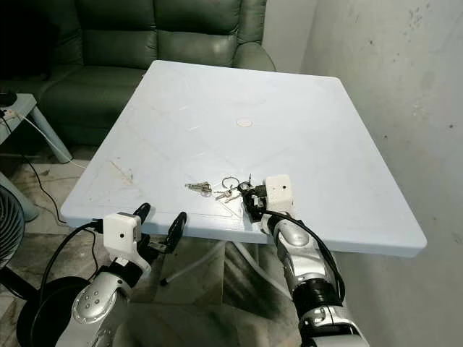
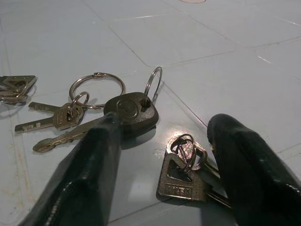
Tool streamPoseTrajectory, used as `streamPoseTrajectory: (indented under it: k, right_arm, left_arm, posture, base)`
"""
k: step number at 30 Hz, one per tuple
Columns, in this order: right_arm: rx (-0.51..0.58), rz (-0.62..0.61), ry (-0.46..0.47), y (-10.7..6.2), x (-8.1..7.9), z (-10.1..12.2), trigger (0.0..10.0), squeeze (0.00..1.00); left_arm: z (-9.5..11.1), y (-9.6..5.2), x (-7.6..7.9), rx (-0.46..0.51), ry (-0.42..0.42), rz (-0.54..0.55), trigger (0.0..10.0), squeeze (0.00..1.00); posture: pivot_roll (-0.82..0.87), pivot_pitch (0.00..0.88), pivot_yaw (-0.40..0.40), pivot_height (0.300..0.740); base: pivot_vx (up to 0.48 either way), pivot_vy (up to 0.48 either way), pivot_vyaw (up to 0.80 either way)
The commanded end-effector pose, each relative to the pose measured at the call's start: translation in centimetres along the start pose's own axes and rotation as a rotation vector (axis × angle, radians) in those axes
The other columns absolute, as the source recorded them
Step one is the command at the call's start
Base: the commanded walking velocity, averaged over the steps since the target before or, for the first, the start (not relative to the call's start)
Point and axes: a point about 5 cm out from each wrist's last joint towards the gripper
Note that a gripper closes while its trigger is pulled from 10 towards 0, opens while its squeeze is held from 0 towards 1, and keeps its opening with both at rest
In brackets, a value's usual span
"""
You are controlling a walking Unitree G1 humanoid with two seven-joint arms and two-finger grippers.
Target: Hang keys on a hook
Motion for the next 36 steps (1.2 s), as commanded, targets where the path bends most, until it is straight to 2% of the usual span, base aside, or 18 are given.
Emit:
streamPoseTrajectory:
  k: [1,2,3,4,16,17,18,19,21,23,28,29,30,31,36]
  right_arm:
    - [0.018,-0.016,0.005,0.1,0.5,0.6,8.3,0.00]
    - [0.017,-0.016,0.004,0.1,0.6,0.6,9.5,0.00]
    - [0.015,-0.016,0.004,0.1,0.7,0.6,9.5,0.00]
    - [0.012,-0.014,0.004,0.1,0.8,0.7,10.0,0.00]
    - [0.003,0.005,-0.015,-0.1,1.7,0.7,10.0,0.00]
    - [0.002,0.010,-0.013,-0.2,1.7,0.7,8.2,0.00]
    - [-0.002,0.017,-0.012,-0.2,1.7,0.7,7.3,0.00]
    - [-0.005,0.021,-0.011,-0.2,1.7,0.6,7.3,0.00]
    - [-0.010,0.031,-0.010,-0.3,1.7,0.5,6.5,0.00]
    - [-0.013,0.042,-0.008,-0.3,1.7,0.5,4.1,0.00]
    - [-0.019,0.057,-0.006,-0.4,1.6,0.4,3.8,0.00]
    - [-0.022,0.061,-0.001,-0.4,1.6,0.4,3.1,0.00]
    - [-0.026,0.064,0.004,-0.4,1.6,0.3,3.1,0.00]
    - [-0.029,0.065,0.001,-0.5,1.6,0.3,4.2,0.00]
    - [-0.039,0.070,-0.006,-0.5,1.7,0.2,4.6,0.00]
  left_arm:
    - [0.2,-0.1,0.0,-0.001,0.010,0.006,10.0,0.00]
    - [0.2,-0.1,0.0,-0.001,0.009,0.007,10.0,0.00]
    - [0.2,-0.1,0.0,-0.001,0.009,0.007,10.0,0.00]
    - [0.2,-0.1,0.0,-0.001,0.010,0.008,10.0,0.00]
    - [0.2,0.0,-0.1,-0.001,0.015,0.010,10.0,0.00]
    - [0.2,0.0,-0.1,-0.001,0.015,0.009,10.0,0.00]
    - [0.2,0.0,-0.1,-0.001,0.015,0.009,10.0,0.00]
    - [0.2,0.0,-0.1,-0.001,0.015,0.008,10.0,0.00]
    - [0.2,-0.1,-0.1,-0.001,0.015,0.008,10.0,0.00]
    - [0.2,0.0,-0.1,-0.001,0.016,0.008,10.0,0.00]
    - [0.3,0.0,-0.1,0.000,0.016,0.009,10.0,0.00]
    - [0.2,0.0,-0.1,-0.001,0.016,0.009,10.0,0.00]
    - [0.2,-0.1,-0.1,-0.002,0.016,0.010,10.0,0.00]
    - [0.2,-0.1,-0.1,-0.002,0.016,0.010,10.0,0.00]
    - [0.2,-0.1,-0.1,-0.003,0.018,0.010,10.0,0.00]
  posture:
    - [0.05,0.041,-0.064,0.732]
    - [0.05,0.042,-0.065,0.732]
    - [0.05,0.042,-0.065,0.732]
    - [0.05,0.041,-0.065,0.732]
    - [0.04,0.042,-0.061,0.732]
    - [0.04,0.044,-0.058,0.732]
    - [0.04,0.043,-0.059,0.732]
    - [0.04,0.045,-0.059,0.732]
    - [0.04,0.047,-0.058,0.732]
    - [0.04,0.046,-0.058,0.732]
    - [0.04,0.049,-0.057,0.732]
    - [0.04,0.049,-0.057,0.732]
    - [0.04,0.049,-0.057,0.732]
    - [0.04,0.049,-0.057,0.732]
    - [0.04,0.052,-0.056,0.732]
  base:
    - [0.000,0.000,0.00]
    - [0.000,0.000,0.00]
    - [0.000,0.000,0.00]
    - [0.000,0.000,0.00]
    - [0.000,0.000,0.00]
    - [0.000,0.000,0.00]
    - [0.000,0.000,0.00]
    - [0.000,0.000,0.00]
    - [0.000,0.000,0.00]
    - [0.000,0.000,0.00]
    - [0.000,0.000,0.00]
    - [0.000,0.000,0.00]
    - [0.000,0.000,0.00]
    - [0.000,0.000,0.00]
    - [0.000,0.000,0.00]
Point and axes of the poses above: a point about 5 cm out from each wrist's last joint towards the gripper, its own y axis pointing out of the wrist towards the gripper, its own z axis along the axis of the wrist's last joint, x = y × z, and after that the axes turned 11 degrees about y, right-handed
